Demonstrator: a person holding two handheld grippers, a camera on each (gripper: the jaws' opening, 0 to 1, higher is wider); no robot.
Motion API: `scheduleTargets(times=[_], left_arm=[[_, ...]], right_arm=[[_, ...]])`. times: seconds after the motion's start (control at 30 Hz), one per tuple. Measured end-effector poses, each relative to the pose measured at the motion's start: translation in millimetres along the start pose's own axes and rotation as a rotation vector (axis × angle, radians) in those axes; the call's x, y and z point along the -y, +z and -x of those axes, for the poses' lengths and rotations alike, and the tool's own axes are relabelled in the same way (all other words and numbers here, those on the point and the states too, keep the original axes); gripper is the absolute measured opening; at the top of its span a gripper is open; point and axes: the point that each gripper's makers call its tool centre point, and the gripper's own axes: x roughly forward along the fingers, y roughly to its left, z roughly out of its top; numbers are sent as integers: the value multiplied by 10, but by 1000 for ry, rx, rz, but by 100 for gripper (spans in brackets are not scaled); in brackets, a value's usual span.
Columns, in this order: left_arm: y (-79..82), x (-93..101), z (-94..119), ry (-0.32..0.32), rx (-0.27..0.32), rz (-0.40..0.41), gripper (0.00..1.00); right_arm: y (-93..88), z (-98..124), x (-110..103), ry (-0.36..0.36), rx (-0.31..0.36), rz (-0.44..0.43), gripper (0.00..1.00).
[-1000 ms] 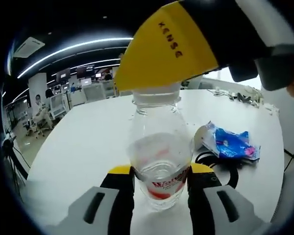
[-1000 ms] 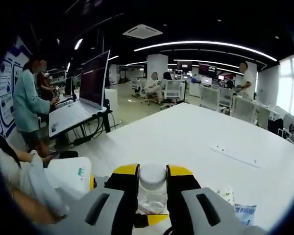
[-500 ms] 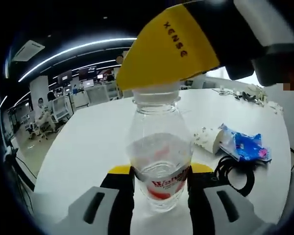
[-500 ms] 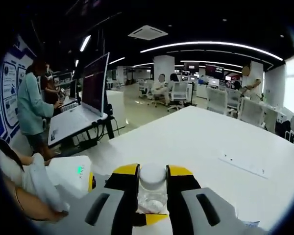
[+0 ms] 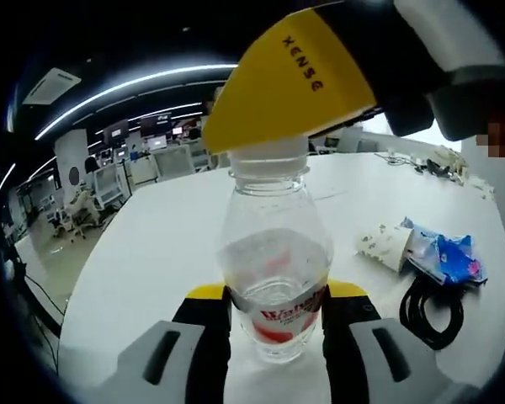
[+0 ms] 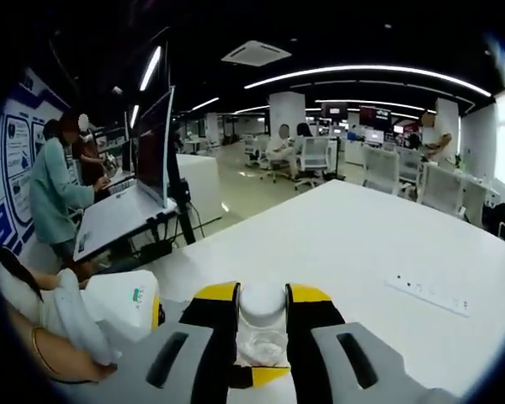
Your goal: Arrange the tabletop items into an orderly group along one side of the table until the central work area is clear of visible clutter.
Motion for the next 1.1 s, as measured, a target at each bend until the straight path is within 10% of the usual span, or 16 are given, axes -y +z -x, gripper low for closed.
scheduleTargets(times=[1.1], left_arm=[[154, -436, -382, -14, -1, 12, 39]], right_arm=[[264, -594, 325, 13, 36, -19, 18]])
